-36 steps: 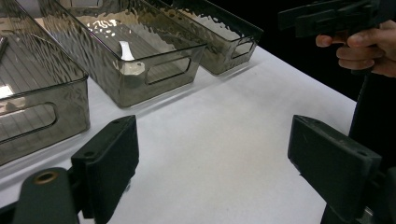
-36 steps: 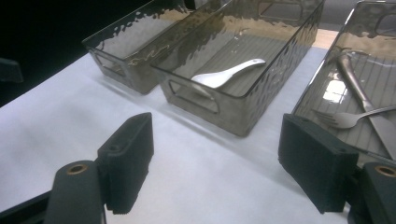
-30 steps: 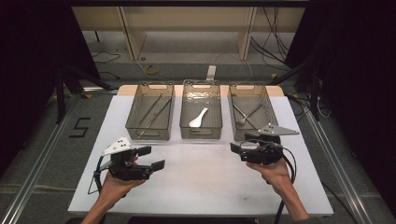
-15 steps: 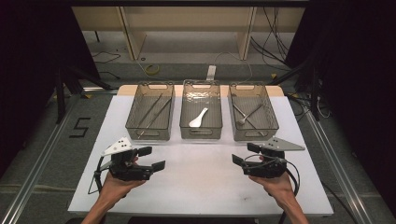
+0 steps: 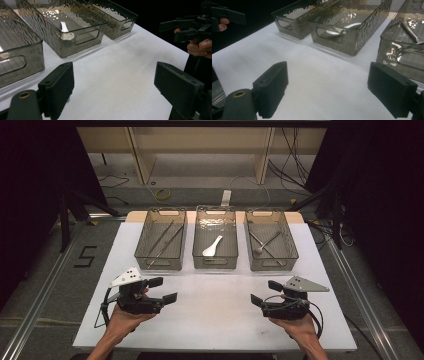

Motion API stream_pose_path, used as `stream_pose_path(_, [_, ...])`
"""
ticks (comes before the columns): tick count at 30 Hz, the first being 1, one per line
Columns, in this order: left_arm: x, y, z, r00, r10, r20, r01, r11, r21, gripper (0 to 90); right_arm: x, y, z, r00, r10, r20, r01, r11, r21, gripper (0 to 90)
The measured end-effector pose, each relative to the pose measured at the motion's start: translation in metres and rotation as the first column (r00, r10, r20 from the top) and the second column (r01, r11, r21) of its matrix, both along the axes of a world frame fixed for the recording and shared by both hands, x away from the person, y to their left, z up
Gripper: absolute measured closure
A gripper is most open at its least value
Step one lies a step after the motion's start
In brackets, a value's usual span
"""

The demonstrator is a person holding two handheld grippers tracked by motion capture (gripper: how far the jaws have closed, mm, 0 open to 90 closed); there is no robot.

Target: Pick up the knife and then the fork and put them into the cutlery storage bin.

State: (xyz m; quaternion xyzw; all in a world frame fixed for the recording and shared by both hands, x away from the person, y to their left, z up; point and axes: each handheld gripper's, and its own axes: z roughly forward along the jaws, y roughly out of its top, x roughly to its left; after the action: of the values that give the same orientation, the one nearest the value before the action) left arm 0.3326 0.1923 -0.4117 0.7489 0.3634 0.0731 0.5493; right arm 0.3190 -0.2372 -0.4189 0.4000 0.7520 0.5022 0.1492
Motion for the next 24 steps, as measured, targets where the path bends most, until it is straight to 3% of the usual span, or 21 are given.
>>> stream_pose_path(24, [-0.002, -0.002, 0.0, 0.9998, -0.021, 0.002, 0.021, 0.9998, 0.004, 15.9, -0.017, -0.014, -0.015, 0.9992, -0.039, 0.003, 0.039, 0.9991, 0.018, 17.7])
